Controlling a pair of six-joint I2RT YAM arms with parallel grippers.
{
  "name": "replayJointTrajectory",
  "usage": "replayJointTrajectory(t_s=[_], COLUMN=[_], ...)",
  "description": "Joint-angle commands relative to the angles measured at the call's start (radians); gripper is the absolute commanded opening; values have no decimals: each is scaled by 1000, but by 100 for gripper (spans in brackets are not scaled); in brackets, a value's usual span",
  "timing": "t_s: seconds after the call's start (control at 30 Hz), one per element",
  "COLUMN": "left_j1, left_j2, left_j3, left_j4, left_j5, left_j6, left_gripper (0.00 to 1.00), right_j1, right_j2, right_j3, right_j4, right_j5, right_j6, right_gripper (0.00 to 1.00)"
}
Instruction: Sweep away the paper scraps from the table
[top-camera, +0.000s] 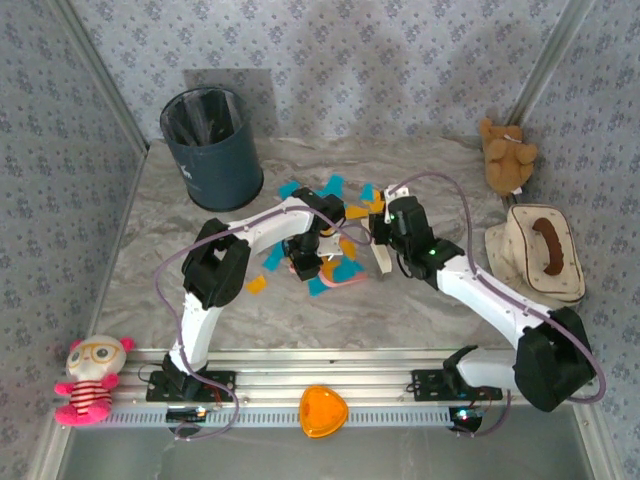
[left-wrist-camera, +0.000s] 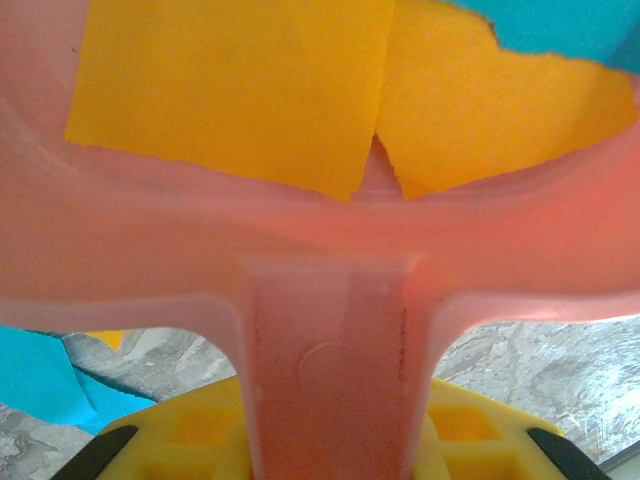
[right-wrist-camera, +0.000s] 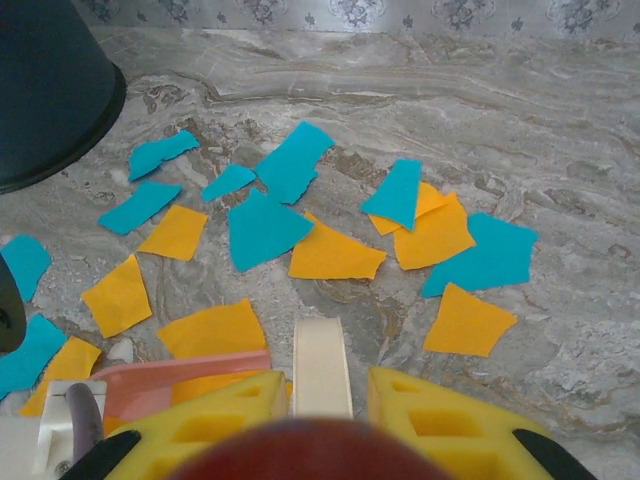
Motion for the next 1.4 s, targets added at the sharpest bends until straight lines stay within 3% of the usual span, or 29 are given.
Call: replayJointTrajectory(t_s=[0.0, 0.53, 0.73, 1.03, 1.37], left_j1=[-5, -14, -14, -10, 14], left_j2=[-49, -40, -46, -98, -147], left_j3=[0, 8, 4, -46, -80], left_j4=[-19, -23, -19, 48, 104], left_j5=[18, 19, 18, 33, 78], left_j6=[9, 12, 10, 6, -6], left_gripper=[0, 0, 0, 0, 0], right_j1=[11, 52, 61, 61, 5], right_j2=[15, 17, -18, -126, -290], right_j3=[-10, -14, -13, -25, -29], right_j4=[52, 52, 43, -36, -164], right_j5=[31, -120, -91, 70, 72], right_j6=[38, 42, 28, 41, 12], right_gripper=[0, 0, 0, 0, 0])
